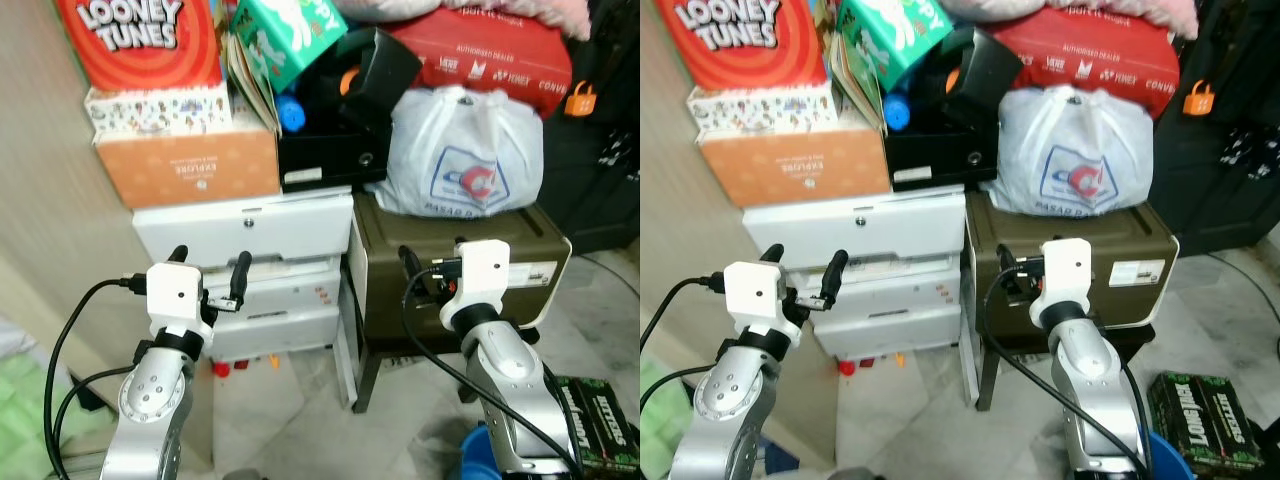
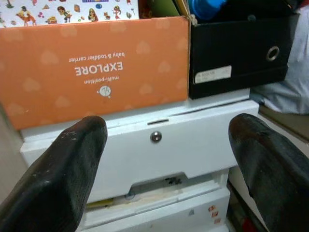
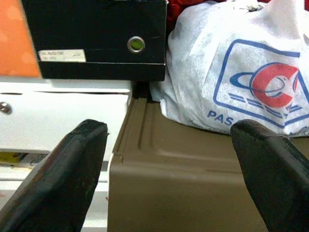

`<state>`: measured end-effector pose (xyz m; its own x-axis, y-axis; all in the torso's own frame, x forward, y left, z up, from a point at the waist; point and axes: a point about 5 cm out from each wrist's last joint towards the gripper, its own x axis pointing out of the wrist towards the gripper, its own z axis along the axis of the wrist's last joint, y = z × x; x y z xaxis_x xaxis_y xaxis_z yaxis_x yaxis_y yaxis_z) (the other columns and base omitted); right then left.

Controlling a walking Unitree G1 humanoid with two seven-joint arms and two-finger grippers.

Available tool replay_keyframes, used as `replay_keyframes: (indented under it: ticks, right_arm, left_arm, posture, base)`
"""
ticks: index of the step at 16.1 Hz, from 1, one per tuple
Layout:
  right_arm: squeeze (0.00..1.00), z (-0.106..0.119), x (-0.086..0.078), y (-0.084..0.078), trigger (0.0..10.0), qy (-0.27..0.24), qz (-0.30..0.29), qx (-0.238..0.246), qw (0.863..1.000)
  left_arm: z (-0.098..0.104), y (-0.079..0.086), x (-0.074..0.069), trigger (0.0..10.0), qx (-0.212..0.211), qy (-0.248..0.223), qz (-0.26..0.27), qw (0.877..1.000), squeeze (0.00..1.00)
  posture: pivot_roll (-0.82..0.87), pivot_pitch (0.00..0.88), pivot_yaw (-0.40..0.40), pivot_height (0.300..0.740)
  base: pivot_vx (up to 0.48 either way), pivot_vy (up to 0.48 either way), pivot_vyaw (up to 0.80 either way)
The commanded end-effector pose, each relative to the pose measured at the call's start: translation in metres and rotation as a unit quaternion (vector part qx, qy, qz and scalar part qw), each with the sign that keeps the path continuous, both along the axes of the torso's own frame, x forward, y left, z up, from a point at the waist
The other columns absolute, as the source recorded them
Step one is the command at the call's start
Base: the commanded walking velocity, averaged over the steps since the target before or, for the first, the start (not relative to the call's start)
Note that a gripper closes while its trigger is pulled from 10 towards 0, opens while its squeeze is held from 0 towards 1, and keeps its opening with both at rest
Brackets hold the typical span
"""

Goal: Clean up the room

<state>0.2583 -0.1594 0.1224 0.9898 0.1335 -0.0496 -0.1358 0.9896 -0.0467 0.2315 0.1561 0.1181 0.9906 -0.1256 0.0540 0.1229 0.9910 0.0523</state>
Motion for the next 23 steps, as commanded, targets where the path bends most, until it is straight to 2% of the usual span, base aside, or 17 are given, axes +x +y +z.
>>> replay_keyframes:
  ticks: [1, 3, 7, 12, 18, 23]
  right_arm:
    - [0.0, -0.002, 0.001, -0.002, 10.0, 0.01, -0.002, 0.004, 1.0]
    - [0.0, -0.002, 0.002, -0.002, 10.0, 0.008, -0.003, 0.003, 1.0]
    - [0.0, -0.001, 0.002, -0.002, 10.0, 0.007, -0.002, -0.001, 1.0]
    - [0.0, -0.001, 0.002, 0.0, 10.0, 0.004, 0.005, -0.012, 1.0]
    - [0.0, -0.002, -0.001, -0.002, 10.0, 0.005, 0.003, -0.017, 1.0]
    - [0.0, -0.007, -0.019, -0.015, 10.0, 0.025, -0.008, -0.033, 0.999]
  left_arm:
    - [0.006, -0.002, 0.001, 10.0, 0.001, -0.011, -0.01, 1.0, 0.0]
    - [0.005, -0.002, 0.0, 10.0, 0.001, -0.011, -0.011, 1.0, 0.0]
    - [0.005, -0.003, 0.0, 10.0, -0.004, -0.006, -0.009, 1.0, 0.0]
    - [0.004, -0.002, 0.0, 10.0, -0.006, -0.004, -0.007, 1.0, 0.0]
    - [0.004, -0.002, -0.008, 10.0, -0.006, 0.0, -0.023, 1.0, 0.0]
    - [-0.002, 0.003, -0.027, 10.0, 0.009, 0.017, -0.03, 0.999, 0.0]
  posture:
    - [-0.09, 0.0, -0.009, 0.74]
    - [-0.09, 0.0, -0.009, 0.74]
    - [-0.09, 0.0, -0.01, 0.74]
    - [-0.09, 0.0, -0.013, 0.74]
    - [-0.09, 0.0, -0.013, 0.74]
    - [-0.09, 0.0, -0.014, 0.74]
  base:
    - [0.386, 0.0, 0.0]
    - [0.39, 0.0, -0.65]
    - [0.369, 0.0, 0.0]
    - [0.0, 0.0, 0.0]
    - [0.0, 0.0, 0.8]
    - [0.0, 0.0, 0.8]
